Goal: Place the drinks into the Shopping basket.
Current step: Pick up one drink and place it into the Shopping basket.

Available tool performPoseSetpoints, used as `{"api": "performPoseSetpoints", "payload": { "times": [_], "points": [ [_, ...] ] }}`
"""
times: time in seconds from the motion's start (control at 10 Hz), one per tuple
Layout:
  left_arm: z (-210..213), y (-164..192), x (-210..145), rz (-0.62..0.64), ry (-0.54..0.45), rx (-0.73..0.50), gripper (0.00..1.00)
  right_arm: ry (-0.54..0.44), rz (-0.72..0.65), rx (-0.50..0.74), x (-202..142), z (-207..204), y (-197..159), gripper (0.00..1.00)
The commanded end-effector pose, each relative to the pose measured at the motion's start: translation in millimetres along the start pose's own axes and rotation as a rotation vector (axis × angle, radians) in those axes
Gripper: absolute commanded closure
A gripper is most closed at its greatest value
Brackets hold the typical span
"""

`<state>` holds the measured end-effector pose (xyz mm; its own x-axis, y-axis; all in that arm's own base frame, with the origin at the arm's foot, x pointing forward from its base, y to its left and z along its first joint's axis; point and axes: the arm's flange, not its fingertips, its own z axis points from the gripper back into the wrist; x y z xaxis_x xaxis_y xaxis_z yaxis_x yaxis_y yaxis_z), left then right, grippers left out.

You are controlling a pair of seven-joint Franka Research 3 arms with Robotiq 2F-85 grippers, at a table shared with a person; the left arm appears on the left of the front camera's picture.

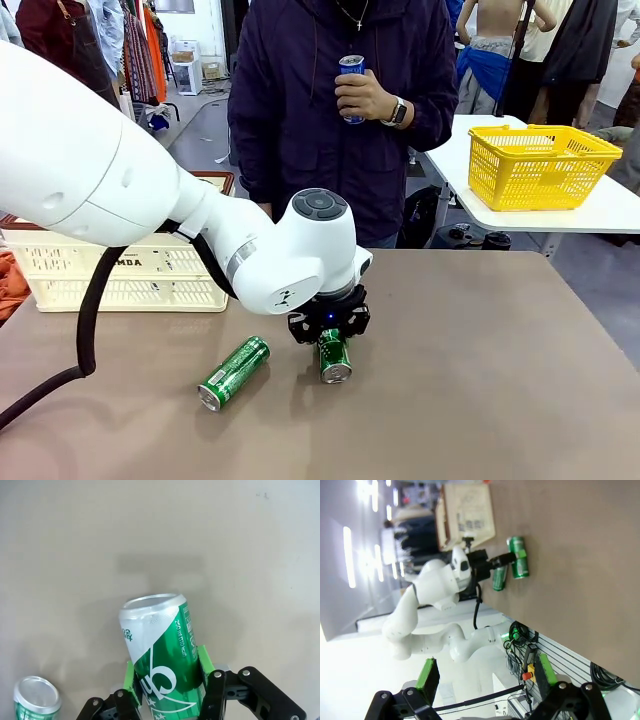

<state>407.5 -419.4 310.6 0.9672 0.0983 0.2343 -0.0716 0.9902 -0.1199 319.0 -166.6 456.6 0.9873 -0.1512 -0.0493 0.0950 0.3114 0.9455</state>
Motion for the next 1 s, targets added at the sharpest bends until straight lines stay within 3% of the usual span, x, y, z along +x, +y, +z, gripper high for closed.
{"api": "performPoseSetpoints", "payload": {
  "times": [0.0,0.2,0.4,0.5,0.7,0.9],
  "points": [
    [12.0,1.9,-3.9,0.044,-0.070,-0.026,1.00,0.010,-0.009,-0.010,-0.7,1.7,4.7,0.00],
    [77.1,25.6,6.2,0.029,-0.049,-0.059,1.00,0.010,-0.009,-0.010,-0.7,1.7,4.7,0.00],
    [175.7,70.1,8.5,-0.012,0.048,-0.106,1.00,0.010,-0.009,-0.010,-0.7,1.7,4.7,0.00],
    [226.4,101.1,0.8,-0.005,-0.022,-0.082,1.00,0.010,-0.009,-0.010,-0.7,1.7,4.7,0.00],
    [295.4,155.9,-23.9,-0.068,0.022,-0.094,1.00,0.010,-0.009,-0.010,-0.7,1.7,4.7,0.00],
    [343.5,228.9,-46.8,-0.032,-0.028,-0.046,1.00,0.010,-0.009,-0.010,-0.7,1.7,4.7,0.00]
  ]
}}
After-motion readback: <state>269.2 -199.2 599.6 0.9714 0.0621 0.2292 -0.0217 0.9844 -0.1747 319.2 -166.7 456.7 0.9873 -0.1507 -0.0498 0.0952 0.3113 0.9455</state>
